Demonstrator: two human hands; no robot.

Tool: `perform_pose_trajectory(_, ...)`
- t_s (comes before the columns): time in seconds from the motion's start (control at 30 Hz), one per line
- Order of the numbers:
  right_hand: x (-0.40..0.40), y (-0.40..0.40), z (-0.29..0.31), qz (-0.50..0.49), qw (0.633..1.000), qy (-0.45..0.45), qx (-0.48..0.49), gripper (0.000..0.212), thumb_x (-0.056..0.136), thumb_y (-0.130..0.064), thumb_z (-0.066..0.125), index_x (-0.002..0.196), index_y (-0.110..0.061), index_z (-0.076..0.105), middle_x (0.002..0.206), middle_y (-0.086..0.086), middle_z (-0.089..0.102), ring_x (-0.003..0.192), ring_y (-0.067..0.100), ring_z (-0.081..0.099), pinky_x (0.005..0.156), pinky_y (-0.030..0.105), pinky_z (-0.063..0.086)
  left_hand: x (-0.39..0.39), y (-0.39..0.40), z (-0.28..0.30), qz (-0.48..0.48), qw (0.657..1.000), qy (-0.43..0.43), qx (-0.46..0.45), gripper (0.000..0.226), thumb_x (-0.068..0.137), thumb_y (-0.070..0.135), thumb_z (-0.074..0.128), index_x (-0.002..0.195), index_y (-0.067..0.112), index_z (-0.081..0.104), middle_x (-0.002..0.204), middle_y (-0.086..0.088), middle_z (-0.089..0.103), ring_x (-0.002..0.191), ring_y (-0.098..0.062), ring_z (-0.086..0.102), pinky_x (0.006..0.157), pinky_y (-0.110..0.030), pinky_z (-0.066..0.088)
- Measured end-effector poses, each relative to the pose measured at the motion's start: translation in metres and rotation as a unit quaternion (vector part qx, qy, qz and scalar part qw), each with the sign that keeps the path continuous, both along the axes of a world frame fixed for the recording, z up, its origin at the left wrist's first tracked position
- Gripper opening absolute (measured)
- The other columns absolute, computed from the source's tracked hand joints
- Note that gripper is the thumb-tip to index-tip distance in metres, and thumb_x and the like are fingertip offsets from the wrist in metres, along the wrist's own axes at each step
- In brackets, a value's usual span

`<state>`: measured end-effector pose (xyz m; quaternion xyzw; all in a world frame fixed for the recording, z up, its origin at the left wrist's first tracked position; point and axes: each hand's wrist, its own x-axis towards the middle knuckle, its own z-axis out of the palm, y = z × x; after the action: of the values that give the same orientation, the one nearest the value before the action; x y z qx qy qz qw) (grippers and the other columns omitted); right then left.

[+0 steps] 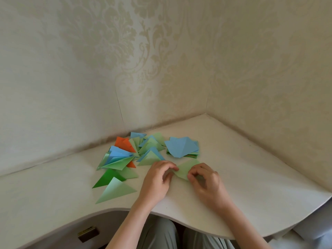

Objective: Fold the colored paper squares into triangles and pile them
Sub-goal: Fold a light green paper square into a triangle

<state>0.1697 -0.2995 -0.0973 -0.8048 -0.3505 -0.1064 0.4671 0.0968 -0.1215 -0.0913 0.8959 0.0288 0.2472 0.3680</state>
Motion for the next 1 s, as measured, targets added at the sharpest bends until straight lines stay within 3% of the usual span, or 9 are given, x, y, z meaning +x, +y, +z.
perform_pose_trajectory(0.13,-0.0006,-0.0001,-0.0009,-0.016,0.999,-0.03,-0.011,0.008,0.081,-0.037,0.059,0.077,-0.031,0.06,0.084,-0.022,0.056,0.078,0.002,0.057,0.072,0.041,0.051,0.0006,0.0,-0.0018,-0.005,1.0,-0.012,0.004,0.018,0.086,0.006,0.064,0.089,0.024,0.067,0.095,0.018,0.063,0.099,-0.005,0.054,0.087,-0.027,0.047)
perform_pose_trajectory(0.27,-0.0008,-0.0009,-0.0045,-0.05,0.998,-0.029,-0.023,0.013,0.074,-0.042,0.065,0.08,-0.031,0.064,0.083,-0.024,0.057,0.076,-0.003,0.058,0.071,0.035,0.051,-0.002,-0.0011,0.0009,-0.02,1.0,-0.006,-0.011,0.016,0.088,0.01,0.064,0.09,0.026,0.066,0.087,0.025,0.06,0.093,-0.004,0.056,0.082,-0.027,0.049)
perform_pose_trajectory(0.37,0.0005,-0.001,-0.0033,-0.033,0.999,-0.027,-0.026,0.009,0.079,-0.036,0.065,0.078,-0.027,0.066,0.082,-0.021,0.059,0.074,-0.003,0.059,0.07,0.034,0.052,-0.0024,-0.0017,0.0022,-0.024,1.0,-0.01,0.009,0.011,0.088,0.015,0.065,0.09,0.026,0.065,0.082,0.027,0.058,0.087,-0.004,0.056,0.077,-0.027,0.048)
perform_pose_trajectory(0.47,-0.001,-0.0012,0.0002,-0.027,0.999,-0.02,-0.008,0.024,0.088,-0.041,0.057,0.074,-0.024,0.067,0.08,-0.019,0.061,0.071,-0.001,0.059,0.068,0.031,0.051,-0.0036,-0.0017,0.0018,-0.023,1.0,-0.008,0.0,0.008,0.088,0.019,0.066,0.092,0.026,0.065,0.081,0.022,0.058,0.084,-0.004,0.056,0.074,-0.027,0.048)
perform_pose_trajectory(0.57,-0.0025,0.0014,-0.0023,-0.042,0.998,-0.035,-0.022,0.03,0.079,-0.054,0.062,0.069,-0.026,0.066,0.086,-0.022,0.06,0.069,-0.005,0.057,0.07,0.03,0.05,-0.0051,-0.0019,0.0022,-0.024,0.999,0.0,-0.023,0.011,0.087,0.024,0.068,0.093,0.032,0.066,0.082,0.015,0.059,0.082,-0.007,0.056,0.073,-0.026,0.048)
perform_pose_trajectory(0.77,0.0003,0.0001,-0.0065,-0.031,0.997,-0.048,-0.05,0.028,0.081,-0.049,0.061,0.068,-0.024,0.066,0.092,-0.021,0.056,0.075,-0.004,0.056,0.075,0.036,0.051,-0.0054,-0.0047,0.0046,-0.016,1.0,0.002,0.001,0.012,0.085,0.031,0.069,0.096,0.034,0.065,0.081,0.017,0.056,0.086,-0.003,0.054,0.08,-0.028,0.047)
perform_pose_trajectory(1.0,-0.0038,0.0029,-0.0039,-0.065,0.991,-0.069,-0.093,0.029,0.077,-0.054,0.062,0.07,-0.026,0.059,0.09,-0.016,0.054,0.079,0.004,0.057,0.072,0.035,0.049,0.0001,-0.0087,-0.0003,0.024,0.998,0.004,0.066,0.028,0.079,0.041,0.073,0.103,0.032,0.061,0.079,0.019,0.054,0.085,-0.001,0.049,0.082,-0.02,0.032)
